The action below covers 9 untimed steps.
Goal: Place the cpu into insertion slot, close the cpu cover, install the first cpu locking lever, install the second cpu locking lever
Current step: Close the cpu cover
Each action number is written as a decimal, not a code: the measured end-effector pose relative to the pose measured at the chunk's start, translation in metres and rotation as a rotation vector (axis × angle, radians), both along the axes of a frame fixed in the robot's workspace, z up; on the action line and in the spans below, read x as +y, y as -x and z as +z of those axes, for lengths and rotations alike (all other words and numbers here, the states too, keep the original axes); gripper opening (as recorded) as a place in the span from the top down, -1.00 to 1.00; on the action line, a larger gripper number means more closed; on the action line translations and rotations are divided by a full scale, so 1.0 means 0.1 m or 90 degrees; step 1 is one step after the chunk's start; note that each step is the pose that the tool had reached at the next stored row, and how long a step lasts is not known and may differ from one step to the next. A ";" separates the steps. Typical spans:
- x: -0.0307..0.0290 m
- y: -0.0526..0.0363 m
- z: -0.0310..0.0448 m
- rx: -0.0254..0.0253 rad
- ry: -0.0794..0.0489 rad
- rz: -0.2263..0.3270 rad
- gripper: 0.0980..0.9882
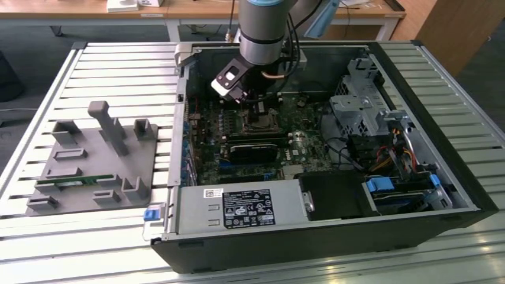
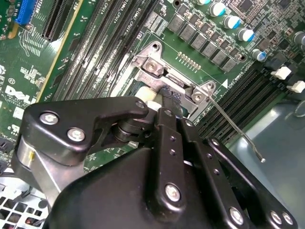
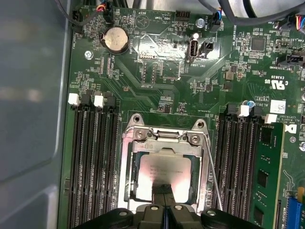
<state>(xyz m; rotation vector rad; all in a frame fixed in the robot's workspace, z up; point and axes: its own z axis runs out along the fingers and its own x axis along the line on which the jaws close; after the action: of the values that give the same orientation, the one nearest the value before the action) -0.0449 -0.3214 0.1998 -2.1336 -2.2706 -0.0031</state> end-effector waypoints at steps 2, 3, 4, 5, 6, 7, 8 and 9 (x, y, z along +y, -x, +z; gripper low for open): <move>0.000 0.000 -0.001 0.0000 0.000 0.000 0.98; 0.000 0.000 -0.002 -0.0001 0.000 0.000 0.98; 0.001 0.000 0.001 -0.0003 0.000 0.000 0.98; 0.002 -0.001 0.005 -0.0006 -0.001 0.000 0.98; 0.002 -0.001 0.016 -0.0004 -0.001 0.000 0.98; 0.001 0.000 0.027 -0.0003 0.000 0.000 0.98; 0.001 0.000 0.036 -0.0003 0.000 0.000 0.98; 0.001 0.000 0.045 -0.0003 -0.001 0.000 0.98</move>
<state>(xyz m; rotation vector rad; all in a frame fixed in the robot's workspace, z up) -0.0448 -0.3213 0.2044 -2.1335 -2.2704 -0.0045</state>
